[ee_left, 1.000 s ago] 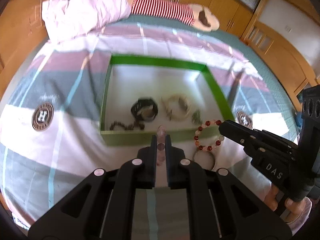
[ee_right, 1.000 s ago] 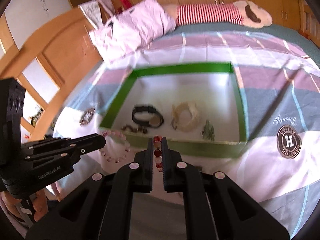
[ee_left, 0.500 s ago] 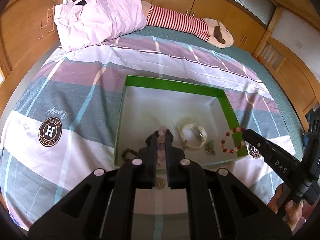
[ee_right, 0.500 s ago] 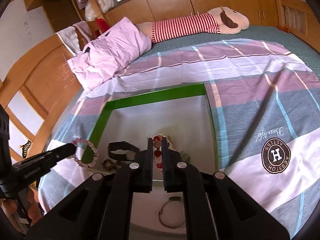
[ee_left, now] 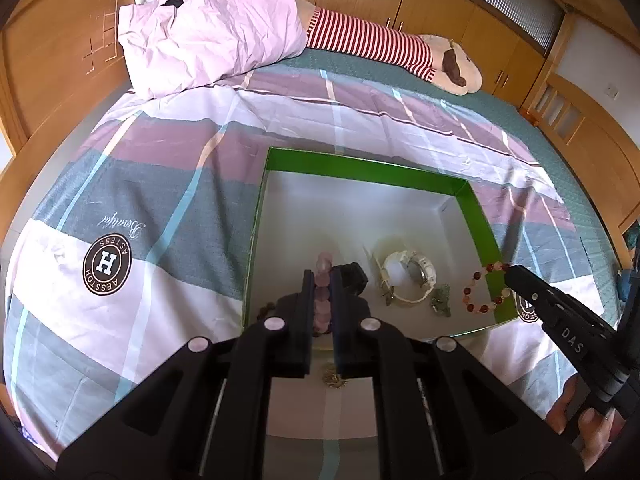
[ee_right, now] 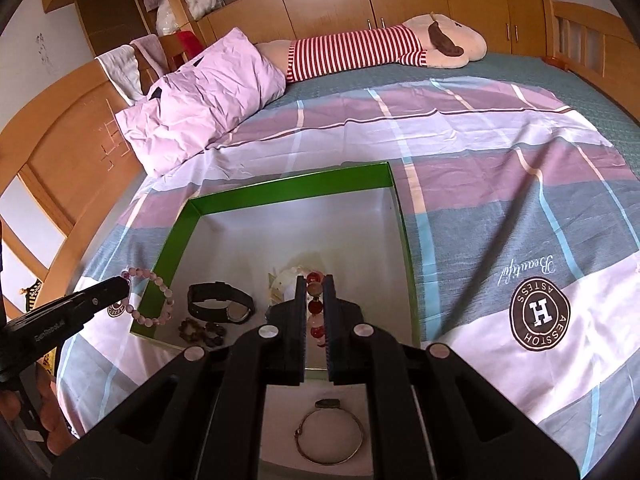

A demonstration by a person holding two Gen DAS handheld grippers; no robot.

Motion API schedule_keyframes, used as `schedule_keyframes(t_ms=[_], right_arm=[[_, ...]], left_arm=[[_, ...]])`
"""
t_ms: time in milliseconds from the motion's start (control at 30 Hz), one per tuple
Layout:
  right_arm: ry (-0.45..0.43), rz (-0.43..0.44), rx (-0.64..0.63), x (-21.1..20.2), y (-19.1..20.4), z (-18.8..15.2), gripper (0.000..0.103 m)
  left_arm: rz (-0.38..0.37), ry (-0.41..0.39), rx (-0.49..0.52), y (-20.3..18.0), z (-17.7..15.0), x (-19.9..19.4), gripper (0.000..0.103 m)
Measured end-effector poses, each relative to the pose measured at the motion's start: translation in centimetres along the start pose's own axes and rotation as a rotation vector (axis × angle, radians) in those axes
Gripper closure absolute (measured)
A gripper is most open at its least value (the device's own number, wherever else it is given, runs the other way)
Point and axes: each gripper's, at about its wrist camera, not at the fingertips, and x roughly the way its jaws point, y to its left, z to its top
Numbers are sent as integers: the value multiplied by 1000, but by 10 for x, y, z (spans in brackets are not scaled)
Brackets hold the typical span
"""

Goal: Organize jewelry
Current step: 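Carry the red-bead bracelet into the green box with the right gripper while the left carries the pink bracelet there, then open both grippers to release the bracelets inside the green box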

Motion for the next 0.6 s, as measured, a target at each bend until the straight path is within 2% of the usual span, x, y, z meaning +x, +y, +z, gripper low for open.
schedule_keyframes(t_ms=[100, 133, 167, 233, 400, 467, 533, 600], right_arm=[[18, -11, -12, 4, 1, -1, 95], [23, -13, -16, 5, 2, -1, 86], [26, -18, -18, 5, 3, -2, 64], [-2, -29, -16, 0, 3, -3, 44], [17, 2, -33, -10, 5, -6, 44], [63, 56, -19, -12, 3, -11, 44], [156, 152, -10, -8, 2, -19, 44], [252, 176, -31, 3, 6, -29, 44]], left_arm=[[-5, 25, -1, 0, -1, 6, 94], [-6, 33, 2, 0, -2, 8, 91], [-2, 36, 7, -1, -3, 9, 88], [15, 34, 31, -5, -5, 10, 77], [10, 34, 46, -7, -10, 3, 62], [-9, 50, 35, -4, -14, -1, 55], [-37, 69, 19, -2, -20, -6, 50], [-72, 105, 11, 0, -25, -6, 50]])
